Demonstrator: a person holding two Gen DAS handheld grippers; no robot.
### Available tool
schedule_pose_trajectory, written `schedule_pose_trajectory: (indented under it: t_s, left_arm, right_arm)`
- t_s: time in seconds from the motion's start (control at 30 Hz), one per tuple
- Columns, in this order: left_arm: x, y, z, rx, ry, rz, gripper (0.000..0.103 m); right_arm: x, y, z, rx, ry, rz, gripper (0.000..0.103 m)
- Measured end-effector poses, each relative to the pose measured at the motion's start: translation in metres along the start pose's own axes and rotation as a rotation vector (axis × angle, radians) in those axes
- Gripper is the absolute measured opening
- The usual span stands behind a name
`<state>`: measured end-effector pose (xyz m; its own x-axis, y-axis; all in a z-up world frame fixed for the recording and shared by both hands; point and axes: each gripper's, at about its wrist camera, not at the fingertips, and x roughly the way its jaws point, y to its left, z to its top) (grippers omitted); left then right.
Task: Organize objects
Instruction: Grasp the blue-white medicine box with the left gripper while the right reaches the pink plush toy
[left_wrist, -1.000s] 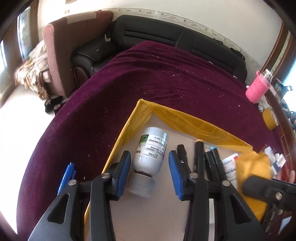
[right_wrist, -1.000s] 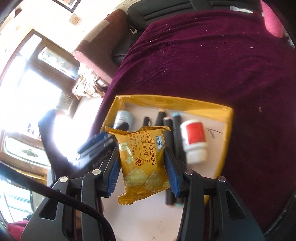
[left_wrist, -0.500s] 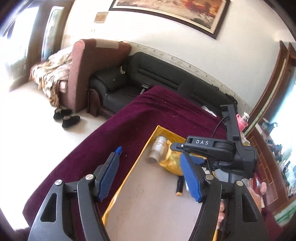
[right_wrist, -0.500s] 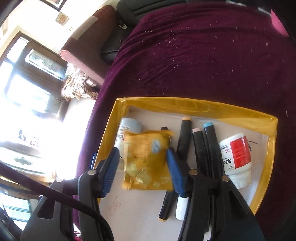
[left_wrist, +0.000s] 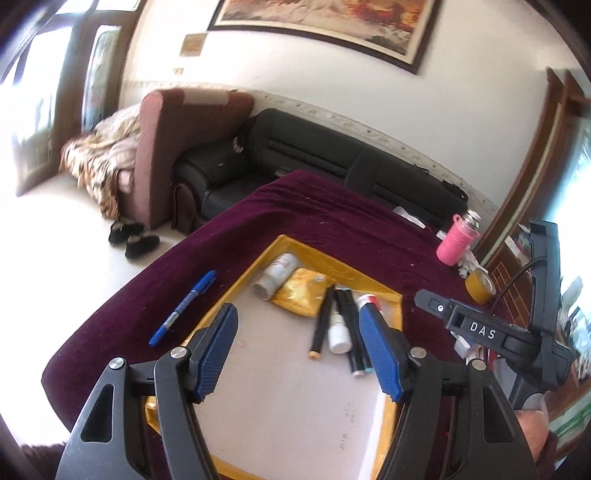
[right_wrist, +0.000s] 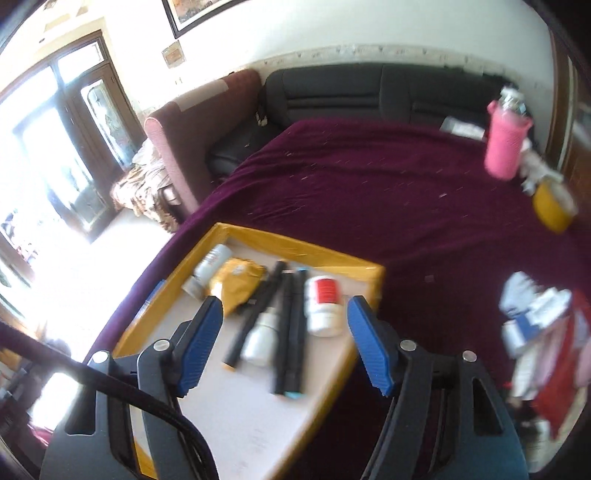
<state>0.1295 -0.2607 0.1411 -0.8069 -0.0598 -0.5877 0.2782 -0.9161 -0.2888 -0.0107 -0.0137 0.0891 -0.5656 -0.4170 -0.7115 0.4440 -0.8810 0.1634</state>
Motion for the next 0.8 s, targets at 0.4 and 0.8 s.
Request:
schedule_pose_trajectory:
  t_s: [0.4,0.8]
  left_arm:
    - [0.010,-0.102,-0.023,0.143,0.091,-0.075,0.062]
    - [0.067,-0.201,-0.037,0.287,0.265,-0.145,0.062]
  right_arm:
    - [-0.111,-0.108,-0.030,-0.048,-0.356,-0.292,0.081]
    - [-0.105,-0.282,-0.062,0.483,-0.311,-0.281,0.093]
